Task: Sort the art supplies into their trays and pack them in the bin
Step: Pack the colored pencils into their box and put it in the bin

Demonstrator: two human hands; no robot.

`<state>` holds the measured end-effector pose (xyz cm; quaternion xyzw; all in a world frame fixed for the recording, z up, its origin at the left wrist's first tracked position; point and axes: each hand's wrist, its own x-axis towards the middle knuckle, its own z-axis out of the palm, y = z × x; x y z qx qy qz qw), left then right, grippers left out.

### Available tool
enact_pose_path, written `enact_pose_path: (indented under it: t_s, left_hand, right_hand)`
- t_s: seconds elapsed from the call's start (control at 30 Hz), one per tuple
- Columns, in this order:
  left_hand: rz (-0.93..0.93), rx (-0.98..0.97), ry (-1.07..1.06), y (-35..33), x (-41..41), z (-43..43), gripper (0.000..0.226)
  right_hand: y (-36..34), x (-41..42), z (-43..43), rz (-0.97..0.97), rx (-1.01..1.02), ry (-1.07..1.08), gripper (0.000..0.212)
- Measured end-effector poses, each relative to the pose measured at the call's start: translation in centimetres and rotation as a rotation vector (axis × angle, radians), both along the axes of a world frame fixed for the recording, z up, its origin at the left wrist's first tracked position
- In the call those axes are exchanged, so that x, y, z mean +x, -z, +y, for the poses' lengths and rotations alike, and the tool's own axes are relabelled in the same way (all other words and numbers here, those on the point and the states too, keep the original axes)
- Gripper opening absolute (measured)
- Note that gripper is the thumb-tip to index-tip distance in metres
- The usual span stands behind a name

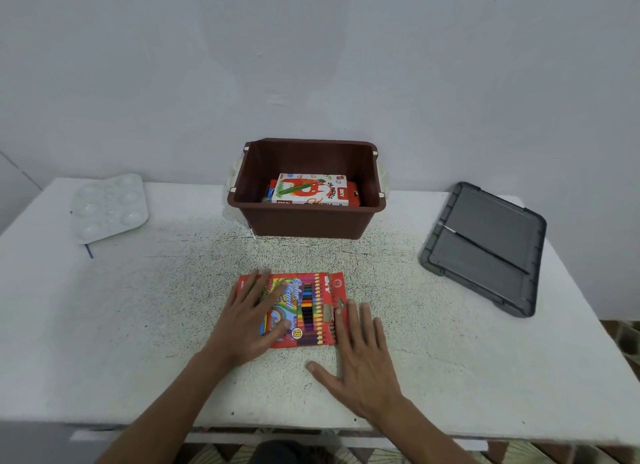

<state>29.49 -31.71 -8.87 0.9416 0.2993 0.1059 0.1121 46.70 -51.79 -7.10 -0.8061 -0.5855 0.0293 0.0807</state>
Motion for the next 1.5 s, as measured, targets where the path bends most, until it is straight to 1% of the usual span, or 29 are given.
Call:
enact_pose_path:
  t_s: [0.2, 0.53, 0.73, 0.9, 1.0, 1.2, 1.37, 1.5]
  left_hand:
    - [-0.061, -0.028, 0.033, 0.1, -0.3, 0.2, 0.073]
    - [-0.020, -0.031, 0.020, 0.1, -0.4, 0.2, 0.076]
    - [-0.050, -0.018, 0.052, -0.2, -0.6, 0.3, 0.077]
    - [-0.044, -0.012, 0.050, 0.0, -0.6, 0.3, 0.077]
    - [-0.039, -0.008, 0.049, -0.1, -0.6, 0.3, 0.077]
    - [-0.041, -0.020, 0.043, -0.3, -0.6, 0.2, 0.076]
    - [-0.047, -0.005, 0.048, -0.3, -0.7, 0.2, 0.076]
    - [-0.044, -0.005, 0.053, -0.4, -0.6, 0.2, 0.075]
  right_hand:
    - [-0.3, 0.5, 0.8, 0.023, -0.021, 0.010, 0.102]
    - [-0.5, 1.4, 1.4, 0.019, -0.036, 0.000, 0.102]
    - [-0.8, 1.6, 3.0, 0.082, -0.064, -0.019, 0.110]
    - [-1.0, 2.4, 2.9, 0.094, -0.111, -0.046, 0.111]
    - [-1.4, 3.3, 3.2, 0.109, -0.136, -0.028, 0.114]
    - [-1.9, 3.3, 5.4, 0.136, -0.121, -0.003, 0.111]
    - [-1.6, 3.5, 5.2, 0.112, -0.121, -0.026, 0.111]
    - [-1.9, 4.4, 5.7, 0.141, -0.129, -0.007, 0.110]
